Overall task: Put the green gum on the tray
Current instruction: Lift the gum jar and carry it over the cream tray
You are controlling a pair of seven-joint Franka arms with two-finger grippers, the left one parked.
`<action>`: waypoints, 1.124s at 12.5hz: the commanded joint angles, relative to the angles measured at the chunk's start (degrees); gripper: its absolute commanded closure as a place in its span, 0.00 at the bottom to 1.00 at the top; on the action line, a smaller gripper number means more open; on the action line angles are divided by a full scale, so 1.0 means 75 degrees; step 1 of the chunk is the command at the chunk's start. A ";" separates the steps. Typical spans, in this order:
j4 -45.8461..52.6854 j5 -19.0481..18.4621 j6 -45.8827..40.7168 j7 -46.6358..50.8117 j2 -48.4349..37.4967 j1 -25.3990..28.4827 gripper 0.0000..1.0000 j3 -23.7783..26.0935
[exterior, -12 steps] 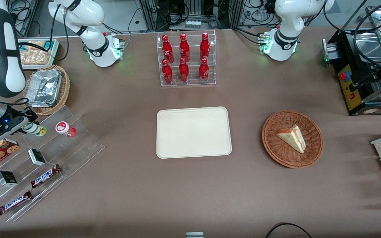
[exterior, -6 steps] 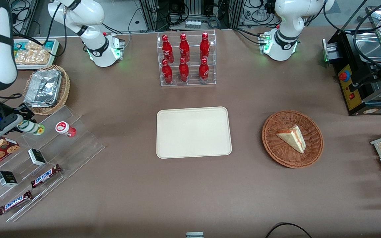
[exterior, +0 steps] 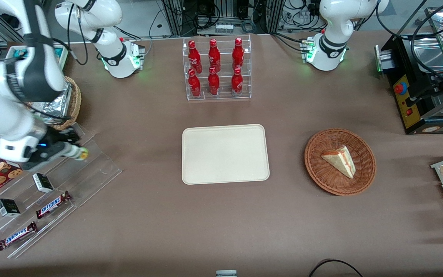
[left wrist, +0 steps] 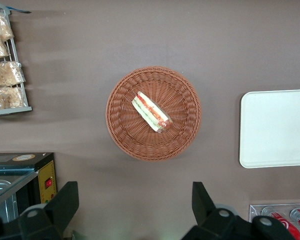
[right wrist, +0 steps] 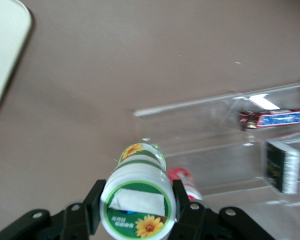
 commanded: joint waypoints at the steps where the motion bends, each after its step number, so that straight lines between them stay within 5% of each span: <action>1: 0.0765 0.0157 -0.0235 0.1389 0.0568 0.0813 1.00 -0.0075; 7: 0.2114 0.0532 -0.0212 0.5091 0.2032 0.2818 1.00 -0.0075; 14: 0.3510 0.0696 0.0783 0.7989 0.3944 0.4460 1.00 -0.0087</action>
